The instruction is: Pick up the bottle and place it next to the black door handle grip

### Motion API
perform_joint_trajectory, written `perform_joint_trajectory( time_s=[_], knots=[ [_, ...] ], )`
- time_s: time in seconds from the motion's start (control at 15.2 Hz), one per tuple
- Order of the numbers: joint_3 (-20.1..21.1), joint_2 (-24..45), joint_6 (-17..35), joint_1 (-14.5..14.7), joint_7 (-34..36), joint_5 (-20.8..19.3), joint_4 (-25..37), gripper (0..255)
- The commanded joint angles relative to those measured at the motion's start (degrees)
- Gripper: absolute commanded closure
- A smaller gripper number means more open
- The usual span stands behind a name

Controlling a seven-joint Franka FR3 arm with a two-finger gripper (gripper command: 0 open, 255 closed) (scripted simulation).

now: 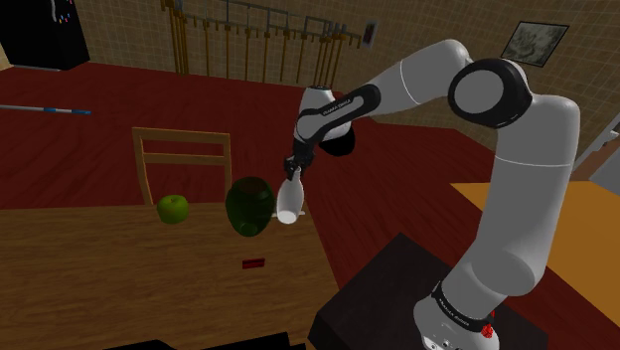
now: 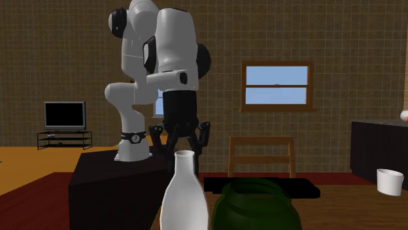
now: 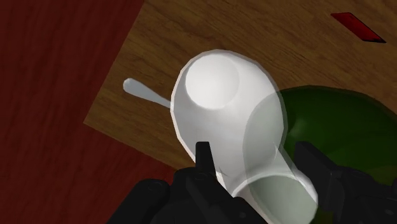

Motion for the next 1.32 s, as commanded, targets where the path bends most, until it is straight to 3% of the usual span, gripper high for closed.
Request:
perform_joint_trajectory(
  time_s=[0.0, 1.25],
  knots=[
    [0.0, -1.0, -1.4, 0.0, 0.0, 0.0, 0.4, 255],
    [0.1, -8.0, -14.1, -0.1, 0.1, 0.3, 6.2, 255]
  ],
)
